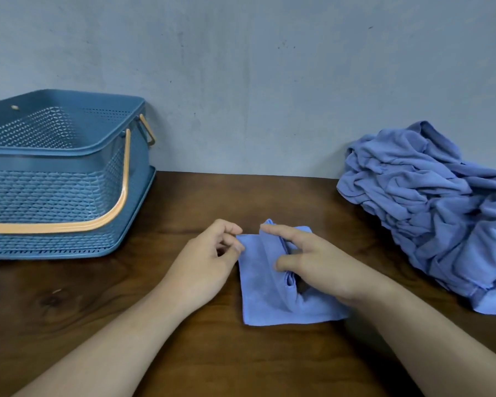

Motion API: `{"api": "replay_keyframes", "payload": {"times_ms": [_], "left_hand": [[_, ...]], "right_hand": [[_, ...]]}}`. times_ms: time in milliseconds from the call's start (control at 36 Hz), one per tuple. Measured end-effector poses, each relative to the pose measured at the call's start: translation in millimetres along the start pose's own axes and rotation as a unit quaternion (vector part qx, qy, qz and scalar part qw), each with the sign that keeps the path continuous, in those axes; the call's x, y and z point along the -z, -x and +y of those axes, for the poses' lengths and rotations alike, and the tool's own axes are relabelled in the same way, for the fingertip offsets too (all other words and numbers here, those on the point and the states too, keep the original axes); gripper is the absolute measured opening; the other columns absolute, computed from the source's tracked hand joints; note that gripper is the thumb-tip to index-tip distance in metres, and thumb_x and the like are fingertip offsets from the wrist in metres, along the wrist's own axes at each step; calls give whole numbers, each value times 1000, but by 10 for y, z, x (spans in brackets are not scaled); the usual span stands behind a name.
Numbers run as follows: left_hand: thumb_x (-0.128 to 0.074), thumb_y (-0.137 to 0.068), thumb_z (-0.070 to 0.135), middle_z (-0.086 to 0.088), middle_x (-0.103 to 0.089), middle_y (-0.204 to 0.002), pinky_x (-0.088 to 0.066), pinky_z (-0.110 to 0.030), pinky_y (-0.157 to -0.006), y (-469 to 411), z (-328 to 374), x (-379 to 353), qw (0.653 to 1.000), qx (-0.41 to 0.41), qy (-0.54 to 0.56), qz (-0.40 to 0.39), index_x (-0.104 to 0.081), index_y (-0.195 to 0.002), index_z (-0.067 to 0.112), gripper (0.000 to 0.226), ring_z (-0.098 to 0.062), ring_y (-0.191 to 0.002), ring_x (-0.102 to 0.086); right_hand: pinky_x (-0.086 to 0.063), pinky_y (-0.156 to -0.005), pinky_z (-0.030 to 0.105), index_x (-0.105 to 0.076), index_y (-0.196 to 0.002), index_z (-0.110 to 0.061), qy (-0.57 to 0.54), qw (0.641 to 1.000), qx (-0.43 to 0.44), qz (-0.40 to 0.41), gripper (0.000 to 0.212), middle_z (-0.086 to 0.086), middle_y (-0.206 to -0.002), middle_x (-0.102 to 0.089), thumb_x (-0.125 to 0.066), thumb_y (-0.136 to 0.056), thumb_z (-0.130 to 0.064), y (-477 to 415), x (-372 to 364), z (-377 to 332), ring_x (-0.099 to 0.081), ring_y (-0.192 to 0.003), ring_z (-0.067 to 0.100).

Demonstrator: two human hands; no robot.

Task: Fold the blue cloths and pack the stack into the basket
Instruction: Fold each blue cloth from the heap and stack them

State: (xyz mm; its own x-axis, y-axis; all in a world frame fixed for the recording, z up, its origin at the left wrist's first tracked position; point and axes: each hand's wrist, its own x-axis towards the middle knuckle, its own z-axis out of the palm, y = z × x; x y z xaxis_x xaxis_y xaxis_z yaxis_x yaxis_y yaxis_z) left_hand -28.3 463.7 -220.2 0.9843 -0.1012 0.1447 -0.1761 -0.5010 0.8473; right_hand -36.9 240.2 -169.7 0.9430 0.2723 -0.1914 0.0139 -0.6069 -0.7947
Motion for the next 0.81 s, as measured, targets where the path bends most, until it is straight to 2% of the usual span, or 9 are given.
{"api": "replay_keyframes", "payload": {"times_ms": [56,111,167,250,306,444,611,694,806], "left_hand": [[-62,-105,27,23,-74,-104,-47,-26,-102,8,8,14,1000,1,-1,0,-60,-118,41,20,4,-111,-64],[-59,-106,27,25,-74,-104,-45,-23,-98,17,23,30,1000,4,0,-1,-59,-120,41,19,9,-109,-63],[-55,-108,36,29,-73,-105,-42,-20,-93,29,46,42,1000,13,2,-5,-57,-122,42,15,13,-108,-61],[-56,-105,51,31,-72,-107,-40,-20,-92,42,76,37,1000,14,12,-15,-55,-125,43,21,15,-109,-59],[-63,-101,53,27,-74,-106,-42,-23,-94,54,102,21,999,7,26,-28,-55,-126,43,28,11,-109,-61],[-79,-90,49,10,-72,-95,-50,-28,-92,85,117,-52,998,-27,55,-24,-64,-124,49,38,-11,-94,-65],[-79,-87,54,9,-64,-90,-46,-20,-81,131,128,-203,999,-30,8,-35,-71,-114,59,29,-7,-87,-59],[-79,-92,36,9,-60,-77,-42,-14,-71,127,161,-208,999,-28,30,-23,-77,-103,50,18,-3,-74,-55],[-72,-98,16,12,-60,-76,-43,-24,-73,110,166,-154,994,-9,110,-6,-77,-100,35,20,-7,-75,-55]], "right_hand": [[-58,-71,35,-53,-141,-62,-59,996,16,-66,64,-17,-129,-69,-66,-98,-16,63,53,-15,-69,-89,14],[-59,-76,36,-56,-145,-53,-170,978,53,-104,61,-19,-142,-63,-65,-101,-10,140,178,-28,-73,-107,21],[-60,-89,45,-60,-145,-43,-230,967,96,-45,57,-13,-143,-64,-61,-102,-5,180,351,5,-70,-120,26],[-51,-111,46,-68,-132,-35,-102,978,141,115,50,-15,-134,-69,-57,-102,4,103,503,166,-68,-121,11],[-50,-113,43,-73,-120,-34,-62,977,141,149,45,-15,-124,-72,-57,-102,5,37,473,309,-68,-117,7],[-54,-103,34,-74,-113,-33,41,974,170,144,32,-18,-117,-71,-67,-99,-5,-32,323,658,-68,-113,5],[-47,-106,30,-73,-119,-36,111,964,205,128,27,-23,-122,-66,-70,-99,-18,-104,235,725,-59,-124,7],[-46,-107,30,-72,-121,-37,109,966,197,124,24,-26,-124,-65,-68,-100,-28,-92,240,709,-57,-126,4],[-41,-111,26,-65,-132,-42,107,970,198,95,31,-29,-136,-58,-66,-101,-40,-39,246,684,-50,-136,3]]}}
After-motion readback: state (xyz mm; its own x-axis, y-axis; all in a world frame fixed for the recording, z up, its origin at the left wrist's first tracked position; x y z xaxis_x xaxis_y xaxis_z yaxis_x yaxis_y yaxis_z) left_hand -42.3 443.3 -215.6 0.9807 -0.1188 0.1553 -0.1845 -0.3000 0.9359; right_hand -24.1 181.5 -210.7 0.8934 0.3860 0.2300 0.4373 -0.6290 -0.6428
